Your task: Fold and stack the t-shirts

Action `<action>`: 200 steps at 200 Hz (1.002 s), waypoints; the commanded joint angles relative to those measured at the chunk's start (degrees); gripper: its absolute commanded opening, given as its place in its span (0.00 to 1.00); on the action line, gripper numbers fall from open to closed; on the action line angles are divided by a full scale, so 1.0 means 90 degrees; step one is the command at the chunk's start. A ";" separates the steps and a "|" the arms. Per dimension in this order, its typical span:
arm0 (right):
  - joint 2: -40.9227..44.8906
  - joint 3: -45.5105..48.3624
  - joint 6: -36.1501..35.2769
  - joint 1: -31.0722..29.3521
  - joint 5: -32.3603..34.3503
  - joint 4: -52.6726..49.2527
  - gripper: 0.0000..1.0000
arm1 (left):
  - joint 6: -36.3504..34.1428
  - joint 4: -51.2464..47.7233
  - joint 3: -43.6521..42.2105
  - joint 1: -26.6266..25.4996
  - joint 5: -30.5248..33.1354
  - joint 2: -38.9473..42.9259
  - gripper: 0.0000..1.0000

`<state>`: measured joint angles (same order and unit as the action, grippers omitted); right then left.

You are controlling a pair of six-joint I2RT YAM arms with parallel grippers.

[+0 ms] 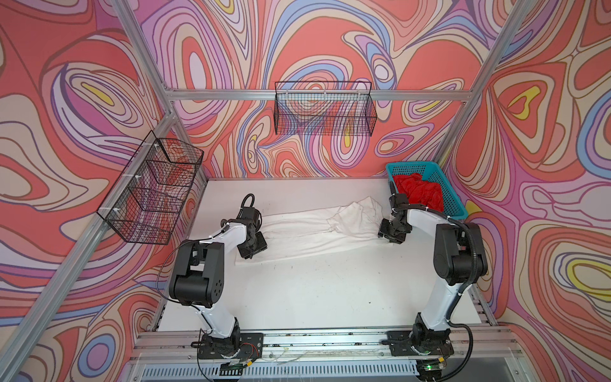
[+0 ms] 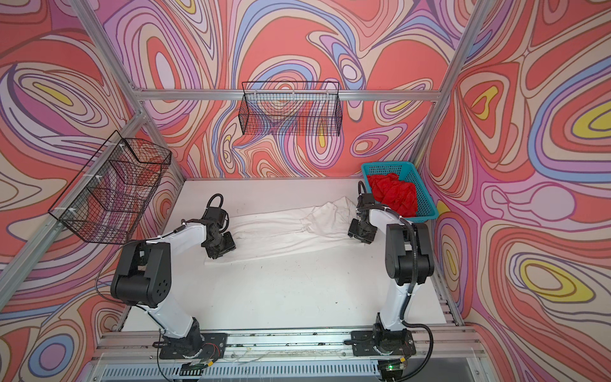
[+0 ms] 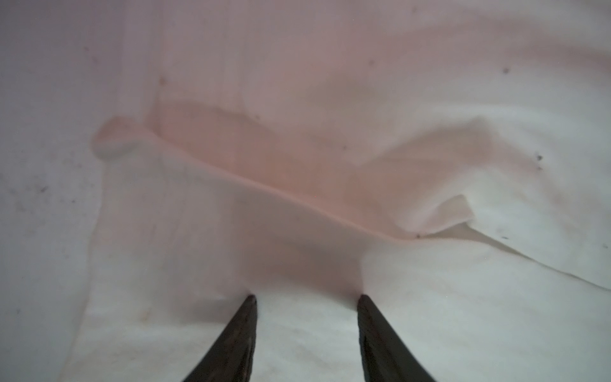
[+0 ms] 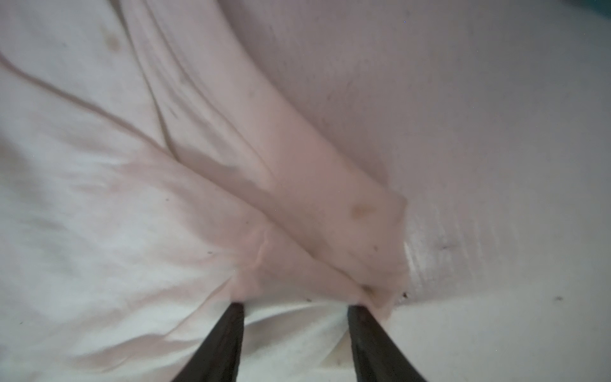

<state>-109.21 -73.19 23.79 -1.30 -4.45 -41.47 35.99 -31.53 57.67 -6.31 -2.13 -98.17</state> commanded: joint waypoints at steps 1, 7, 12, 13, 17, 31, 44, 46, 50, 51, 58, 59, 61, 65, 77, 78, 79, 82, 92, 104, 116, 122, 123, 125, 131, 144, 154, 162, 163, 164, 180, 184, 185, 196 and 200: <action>0.0043 -0.0449 -0.0090 -0.0017 0.0228 -0.0363 0.57 | -0.0034 -0.0604 -0.0150 0.0079 0.0031 0.0149 0.57; 0.0105 -0.0631 -0.0083 -0.0078 0.0288 -0.0495 0.58 | -0.0058 -0.0702 -0.0040 0.0076 0.0049 0.0256 0.58; 0.0133 -0.0732 -0.0072 -0.0112 0.0306 -0.0569 0.59 | -0.0081 -0.0777 0.0071 0.0076 0.0068 0.0337 0.60; 0.0142 -0.0763 -0.0072 -0.0126 0.0317 -0.0604 0.59 | -0.0087 -0.0790 0.0098 0.0076 0.0074 0.0349 0.60; 0.0177 -0.0871 -0.0043 -0.0201 0.0336 -0.0654 0.59 | -0.0104 -0.0855 0.0204 0.0066 0.0079 0.0407 0.61; 0.0215 -0.1086 0.0071 -0.0412 0.0300 -0.0742 0.59 | -0.0188 -0.1047 0.0640 0.0038 0.0083 0.0506 0.63; 0.0173 -0.1201 0.0210 -0.0623 0.0165 -0.0711 0.59 | -0.0299 -0.1130 0.1063 -0.0035 0.0033 0.0449 0.64; 0.0157 -0.1213 0.0230 -0.0653 0.0146 -0.0706 0.59 | -0.0305 -0.1134 0.1124 -0.0040 0.0015 0.0429 0.64; 0.0125 -0.1231 0.0278 -0.0716 0.0110 -0.0665 0.59 | -0.0350 -0.1135 0.1232 -0.0067 -0.0024 0.0370 0.64; 0.0119 -0.1227 0.0292 -0.0725 0.0102 -0.0660 0.59 | -0.0358 -0.1126 0.1264 -0.0074 -0.0035 0.0356 0.64; 0.0069 -0.1216 0.0378 -0.0821 0.0018 -0.0581 0.59 | -0.0401 -0.1117 0.1428 -0.0099 -0.0128 0.0222 0.64; 0.0062 -0.1210 0.0396 -0.0836 0.0002 -0.0565 0.59 | -0.0408 -0.1116 0.1451 -0.0100 -0.0141 0.0199 0.64; 0.0041 -0.1201 0.0421 -0.0860 -0.0029 -0.0542 0.59 | -0.0418 -0.1116 0.1494 -0.0107 -0.0158 0.0149 0.64; 0.0009 -0.1180 0.0475 -0.0909 -0.0083 -0.0485 0.59 | -0.0431 -0.1107 0.1562 -0.0117 -0.0210 0.0052 0.64; -0.0097 -0.1101 0.0583 -0.1028 -0.0188 -0.0344 0.59 | -0.0485 -0.1065 0.1695 -0.0120 -0.0336 -0.0251 0.63; -0.0104 -0.1094 0.0591 -0.1042 -0.0194 -0.0339 0.59 | -0.0489 -0.1061 0.1701 -0.0120 -0.0343 -0.0277 0.63; -0.0108 -0.1090 0.0595 -0.1045 -0.0192 -0.0326 0.59 | -0.0491 -0.1055 0.1709 -0.0120 -0.0351 -0.0305 0.63; -0.0127 -0.1059 0.0619 -0.1061 -0.0191 -0.0297 0.59 | -0.0501 -0.1040 0.1724 -0.0120 -0.0365 -0.0378 0.63; -0.0160 -0.0920 0.0681 -0.1105 -0.0219 -0.0182 0.59 | -0.0523 -0.0967 0.1718 -0.0120 -0.0429 -0.0596 0.63; -0.0207 -0.0709 0.0705 -0.1103 -0.0234 -0.0047 0.59 | -0.0546 -0.0885 0.1672 -0.0120 -0.0520 -0.0840 0.62; -0.0321 -0.0578 0.0647 -0.1106 -0.0167 0.0024 0.59 | -0.0524 -0.0814 0.1585 -0.0120 -0.0613 -0.1048 0.62; -0.0381 -0.0547 0.0607 -0.1106 -0.0120 0.0050 0.59 | -0.0518 -0.0787 0.1525 -0.0120 -0.0663 -0.1143 0.61; -0.0393 -0.0543 0.0603 -0.1106 -0.0116 0.0054 0.59 | -0.0515 -0.0780 0.1514 -0.0120 -0.0672 -0.1153 0.61; -0.0409 -0.0533 0.0590 -0.1106 -0.0107 0.0071 0.59 | -0.0506 -0.0771 0.1488 -0.0120 -0.0686 -0.1187 0.61; -0.0482 -0.0529 0.0562 -0.1105 -0.0061 0.0100 0.59 | -0.0478 -0.0764 0.1416 -0.0120 -0.0710 -0.1247 0.60; -0.0649 -0.0601 0.0456 -0.1105 0.0009 0.0126 0.59 | -0.0430 -0.0704 0.1208 -0.0120 -0.0794 -0.1300 0.59; -0.0793 -0.0704 0.0355 -0.1106 0.0034 0.0126 0.59 | -0.0394 -0.0705 0.1043 -0.0120 -0.0852 -0.1262 0.58; -0.0900 -0.0799 0.0271 -0.1103 0.0035 0.0135 0.59 | -0.0360 -0.0724 0.0889 -0.0120 -0.0884 -0.1192 0.57; -0.0926 -0.0816 0.0254 -0.1104 0.0040 0.0135 0.59 | -0.0358 -0.0725 0.0869 -0.0120 -0.0890 -0.1187 0.57; -0.0944 -0.0829 0.0241 -0.1105 0.0038 0.0135 0.59 | -0.0357 -0.0730 0.0853 -0.0120 -0.0888 -0.1175 0.57; -0.1228 -0.1150 0.0032 -0.1105 0.0071 0.0072 0.59 | -0.0333 -0.0804 0.0526 -0.0120 -0.0923 -0.0925 0.57; -0.1292 -0.1228 -0.0028 -0.1105 0.0064 0.0069 0.59 | -0.0344 -0.0833 0.0448 -0.0120 -0.0932 -0.0860 0.56; -0.1303 -0.1250 -0.0046 -0.1105 0.0060 0.0068 0.59 | -0.0345 -0.0843 0.0428 -0.0120 -0.0939 -0.0845 0.56; -0.1488 -0.1520 -0.0185 -0.1106 0.0061 0.0028 0.59 | -0.0337 -0.0926 0.0173 -0.0120 -0.0990 -0.0668 0.56; -0.1569 -0.1636 -0.0236 -0.1104 0.0047 0.0008 0.59 | -0.0327 -0.0951 0.0074 -0.0120 -0.1026 -0.0596 0.55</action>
<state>-117.54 -84.33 25.47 -11.33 -4.93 -41.76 31.94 -33.04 64.79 -7.38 -9.19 -103.88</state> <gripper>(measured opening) 0.592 0.561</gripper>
